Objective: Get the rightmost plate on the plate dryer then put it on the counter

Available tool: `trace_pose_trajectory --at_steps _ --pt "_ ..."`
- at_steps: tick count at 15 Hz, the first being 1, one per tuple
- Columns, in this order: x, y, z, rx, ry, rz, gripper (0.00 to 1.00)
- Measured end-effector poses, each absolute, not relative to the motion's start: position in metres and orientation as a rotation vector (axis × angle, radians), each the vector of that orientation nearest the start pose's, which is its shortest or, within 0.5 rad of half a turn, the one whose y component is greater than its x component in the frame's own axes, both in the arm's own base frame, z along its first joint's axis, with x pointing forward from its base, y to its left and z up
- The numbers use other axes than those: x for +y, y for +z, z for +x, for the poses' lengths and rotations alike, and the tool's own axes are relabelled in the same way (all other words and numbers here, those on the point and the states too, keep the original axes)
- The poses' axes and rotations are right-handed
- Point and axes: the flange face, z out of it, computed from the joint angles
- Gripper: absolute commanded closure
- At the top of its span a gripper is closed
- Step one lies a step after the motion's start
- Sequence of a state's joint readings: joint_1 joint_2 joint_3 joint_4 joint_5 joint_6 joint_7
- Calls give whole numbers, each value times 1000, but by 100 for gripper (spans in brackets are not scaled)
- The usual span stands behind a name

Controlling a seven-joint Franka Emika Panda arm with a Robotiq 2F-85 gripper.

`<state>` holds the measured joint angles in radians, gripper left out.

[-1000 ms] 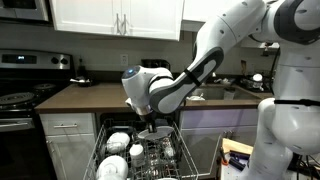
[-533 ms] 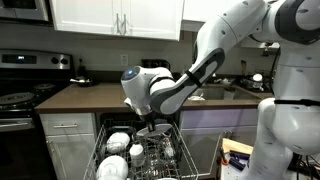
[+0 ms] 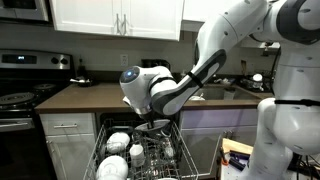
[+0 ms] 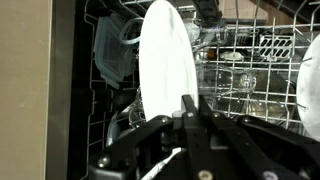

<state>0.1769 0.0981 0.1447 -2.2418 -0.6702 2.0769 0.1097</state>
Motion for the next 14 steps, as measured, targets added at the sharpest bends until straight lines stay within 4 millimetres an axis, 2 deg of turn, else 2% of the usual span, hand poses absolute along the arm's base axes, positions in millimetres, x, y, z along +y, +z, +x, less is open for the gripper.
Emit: trace_pose_trajectory --at_steps 5,14 --pt "135 320 494 707 -158 2402 99" --pt "152 340 481 593 -178 2322 99"
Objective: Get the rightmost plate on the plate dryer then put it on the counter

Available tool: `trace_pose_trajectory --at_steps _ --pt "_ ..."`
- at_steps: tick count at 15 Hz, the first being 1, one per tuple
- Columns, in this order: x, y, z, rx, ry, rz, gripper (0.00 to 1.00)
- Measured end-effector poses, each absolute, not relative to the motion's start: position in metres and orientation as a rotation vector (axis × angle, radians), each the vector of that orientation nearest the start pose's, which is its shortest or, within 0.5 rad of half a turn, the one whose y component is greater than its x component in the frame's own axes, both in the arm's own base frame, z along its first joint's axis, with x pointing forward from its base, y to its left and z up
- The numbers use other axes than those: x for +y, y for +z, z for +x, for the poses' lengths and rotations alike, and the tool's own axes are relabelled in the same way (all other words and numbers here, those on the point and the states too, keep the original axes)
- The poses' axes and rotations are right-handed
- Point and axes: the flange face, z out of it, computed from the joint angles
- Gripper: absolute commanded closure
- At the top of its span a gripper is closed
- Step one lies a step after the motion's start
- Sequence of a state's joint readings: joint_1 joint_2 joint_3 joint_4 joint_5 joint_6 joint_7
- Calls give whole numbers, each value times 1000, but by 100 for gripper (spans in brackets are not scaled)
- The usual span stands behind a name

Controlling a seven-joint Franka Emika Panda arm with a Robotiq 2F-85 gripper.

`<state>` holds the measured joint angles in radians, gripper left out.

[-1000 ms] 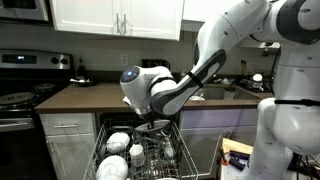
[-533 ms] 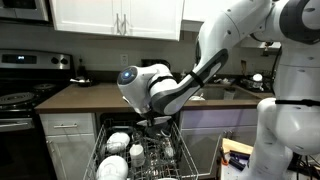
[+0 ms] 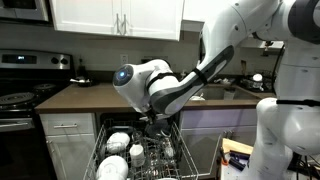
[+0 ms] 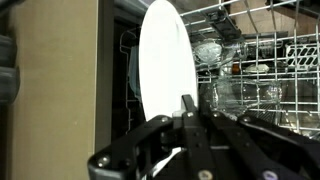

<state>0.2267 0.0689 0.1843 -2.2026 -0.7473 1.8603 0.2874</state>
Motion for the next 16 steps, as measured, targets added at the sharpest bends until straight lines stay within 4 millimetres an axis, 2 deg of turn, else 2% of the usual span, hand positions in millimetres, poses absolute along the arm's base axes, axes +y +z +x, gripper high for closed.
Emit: trace_pose_trajectory --at_steps 5,16 --pt "156 349 478 545 -185 2281 99" --pt "144 354 479 444 -179 2217 99"
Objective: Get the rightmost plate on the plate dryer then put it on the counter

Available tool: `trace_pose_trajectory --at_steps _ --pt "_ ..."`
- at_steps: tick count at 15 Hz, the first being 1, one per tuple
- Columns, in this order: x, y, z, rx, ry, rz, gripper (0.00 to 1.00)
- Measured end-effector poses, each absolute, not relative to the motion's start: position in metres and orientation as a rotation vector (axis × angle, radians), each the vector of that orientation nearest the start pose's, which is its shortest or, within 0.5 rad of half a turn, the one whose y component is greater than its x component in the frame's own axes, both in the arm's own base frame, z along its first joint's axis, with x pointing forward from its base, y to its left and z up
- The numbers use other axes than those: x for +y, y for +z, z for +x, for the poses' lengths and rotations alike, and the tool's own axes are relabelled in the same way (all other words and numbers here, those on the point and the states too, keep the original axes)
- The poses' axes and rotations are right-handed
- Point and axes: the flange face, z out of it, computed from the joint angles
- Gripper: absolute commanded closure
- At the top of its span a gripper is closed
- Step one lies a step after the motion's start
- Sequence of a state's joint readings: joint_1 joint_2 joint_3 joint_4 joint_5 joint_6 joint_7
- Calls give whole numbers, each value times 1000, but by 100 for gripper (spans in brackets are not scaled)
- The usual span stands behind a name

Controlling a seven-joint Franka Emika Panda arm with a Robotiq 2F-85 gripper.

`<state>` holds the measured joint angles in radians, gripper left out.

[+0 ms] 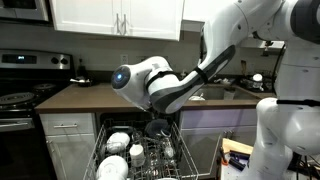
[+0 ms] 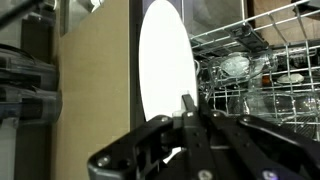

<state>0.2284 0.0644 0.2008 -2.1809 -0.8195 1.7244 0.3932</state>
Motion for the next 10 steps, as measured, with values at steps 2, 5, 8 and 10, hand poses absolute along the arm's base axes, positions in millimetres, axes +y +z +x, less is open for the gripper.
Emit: trace_pose_trajectory --at_steps 2,5,8,10 --pt "141 355 481 430 -158 2196 99" --pt "134 356 485 399 -128 2156 99" --pt "130 355 486 377 -127 2136 94" --pt "129 354 486 374 -129 2136 94"
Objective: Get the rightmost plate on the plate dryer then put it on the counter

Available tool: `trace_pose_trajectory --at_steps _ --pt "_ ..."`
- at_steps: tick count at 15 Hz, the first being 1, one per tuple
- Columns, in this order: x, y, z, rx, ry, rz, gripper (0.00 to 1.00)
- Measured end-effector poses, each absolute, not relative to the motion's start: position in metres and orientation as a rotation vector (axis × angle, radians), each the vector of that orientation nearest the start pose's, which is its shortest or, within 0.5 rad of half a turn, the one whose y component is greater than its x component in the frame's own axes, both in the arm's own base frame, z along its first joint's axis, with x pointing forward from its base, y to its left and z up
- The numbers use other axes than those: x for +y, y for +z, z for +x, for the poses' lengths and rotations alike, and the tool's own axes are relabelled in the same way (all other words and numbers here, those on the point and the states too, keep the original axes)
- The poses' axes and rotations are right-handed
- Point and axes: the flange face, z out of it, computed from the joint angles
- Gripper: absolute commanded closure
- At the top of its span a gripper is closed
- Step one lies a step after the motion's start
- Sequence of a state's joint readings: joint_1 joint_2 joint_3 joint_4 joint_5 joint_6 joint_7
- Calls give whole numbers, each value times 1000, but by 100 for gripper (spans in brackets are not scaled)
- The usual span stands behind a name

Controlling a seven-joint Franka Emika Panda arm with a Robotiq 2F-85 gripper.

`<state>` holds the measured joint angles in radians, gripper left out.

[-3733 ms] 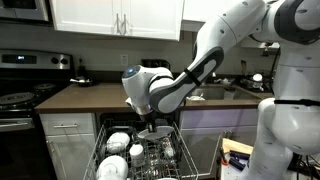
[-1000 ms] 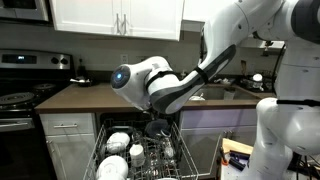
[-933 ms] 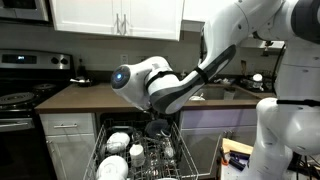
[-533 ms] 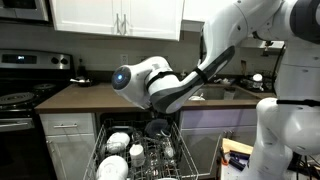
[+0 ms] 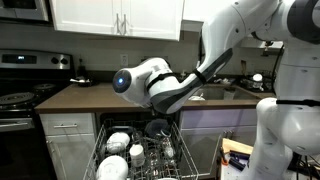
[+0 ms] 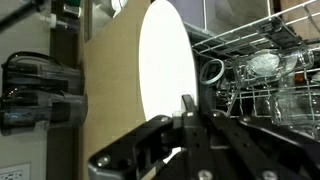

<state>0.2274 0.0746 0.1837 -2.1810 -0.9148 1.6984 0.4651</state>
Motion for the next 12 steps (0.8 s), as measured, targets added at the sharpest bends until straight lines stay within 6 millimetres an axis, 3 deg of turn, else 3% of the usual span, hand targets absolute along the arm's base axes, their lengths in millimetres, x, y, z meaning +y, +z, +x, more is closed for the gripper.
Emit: trace_pose_trajectory --at_steps 5,12 --pt "129 353 486 371 -128 2139 99" --pt "118 334 490 373 -169 2126 99"
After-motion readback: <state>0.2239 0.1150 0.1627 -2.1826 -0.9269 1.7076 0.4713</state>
